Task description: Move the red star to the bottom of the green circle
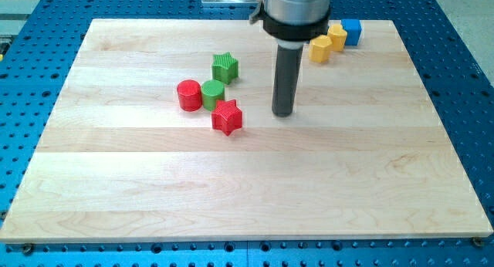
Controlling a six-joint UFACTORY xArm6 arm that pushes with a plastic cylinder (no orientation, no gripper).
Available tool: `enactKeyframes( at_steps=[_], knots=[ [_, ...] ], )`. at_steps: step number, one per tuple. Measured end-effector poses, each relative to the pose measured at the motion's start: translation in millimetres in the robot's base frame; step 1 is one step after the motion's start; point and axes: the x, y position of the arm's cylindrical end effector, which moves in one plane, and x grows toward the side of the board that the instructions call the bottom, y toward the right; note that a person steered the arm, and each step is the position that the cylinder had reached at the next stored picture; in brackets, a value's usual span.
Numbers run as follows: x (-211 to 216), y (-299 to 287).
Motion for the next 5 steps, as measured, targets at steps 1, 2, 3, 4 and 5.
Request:
enactKeyframes(
  at_steps=[1, 2, 3, 4, 5],
  knots=[
    [26, -5],
    [46, -25],
    [-3, -18],
    [0, -66],
    [33, -89]
  ],
)
